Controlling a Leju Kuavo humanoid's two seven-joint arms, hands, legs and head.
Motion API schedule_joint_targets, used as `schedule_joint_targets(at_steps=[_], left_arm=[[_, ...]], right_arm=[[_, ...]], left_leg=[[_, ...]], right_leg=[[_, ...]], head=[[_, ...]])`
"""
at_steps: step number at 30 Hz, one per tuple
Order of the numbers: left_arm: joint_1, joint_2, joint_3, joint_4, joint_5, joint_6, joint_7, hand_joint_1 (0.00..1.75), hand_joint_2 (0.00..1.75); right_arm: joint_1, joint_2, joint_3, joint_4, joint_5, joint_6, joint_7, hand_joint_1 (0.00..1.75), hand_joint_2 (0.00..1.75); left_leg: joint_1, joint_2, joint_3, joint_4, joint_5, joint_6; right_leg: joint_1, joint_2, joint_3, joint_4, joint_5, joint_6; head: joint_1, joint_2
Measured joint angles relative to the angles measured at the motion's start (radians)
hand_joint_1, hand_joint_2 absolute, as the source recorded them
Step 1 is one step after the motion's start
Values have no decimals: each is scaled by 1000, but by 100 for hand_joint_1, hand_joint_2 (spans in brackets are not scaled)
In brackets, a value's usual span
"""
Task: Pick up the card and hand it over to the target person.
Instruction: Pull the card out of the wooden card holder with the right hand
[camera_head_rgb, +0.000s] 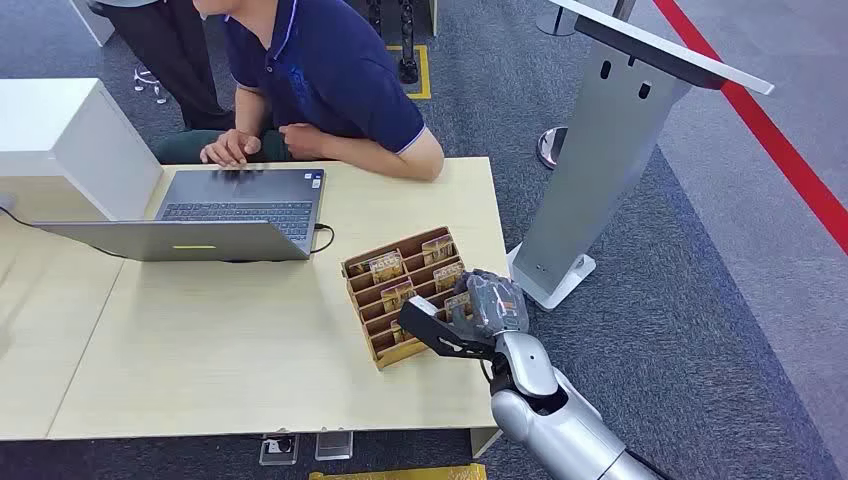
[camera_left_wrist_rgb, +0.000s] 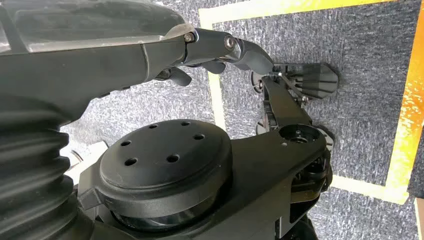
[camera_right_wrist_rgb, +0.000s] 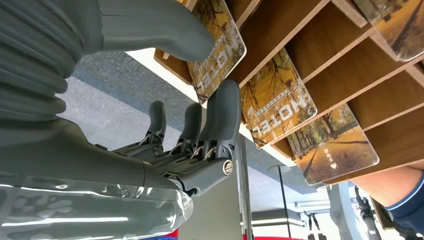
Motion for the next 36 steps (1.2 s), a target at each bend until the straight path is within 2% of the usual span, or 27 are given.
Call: schedule_joint_targets(at_steps=[4,23,31,36], left_arm=[[0,1,0,0,1,1,-1,0,175],[1,0,0,0,4,-1,-1,0,175],[2,-1,-1,0,6,0,-2,0,175],[1,-1,-1,0,7,0,-1,0,175]], right_arm=[[0,0,2,3,-4,0,1,99,175],[0,0,5,-3,0,-1,6,86,175],[-7,4,6,1,0,-2,1,109,175],[-6,4,8,5,-2,-1,-1,138,175]], left_leg=[[0,0,0,0,0,0],[0,-1,0,1,0,0],[0,0,0,1,0,0],[0,0,0,1,0,0]], right_leg=[[0,0,0,0,0,0],[0,-1,0,1,-1,0],[0,0,0,1,0,0],[0,0,0,1,0,0]], head=[[0,0],[0,0],[0,0],[0,0]])
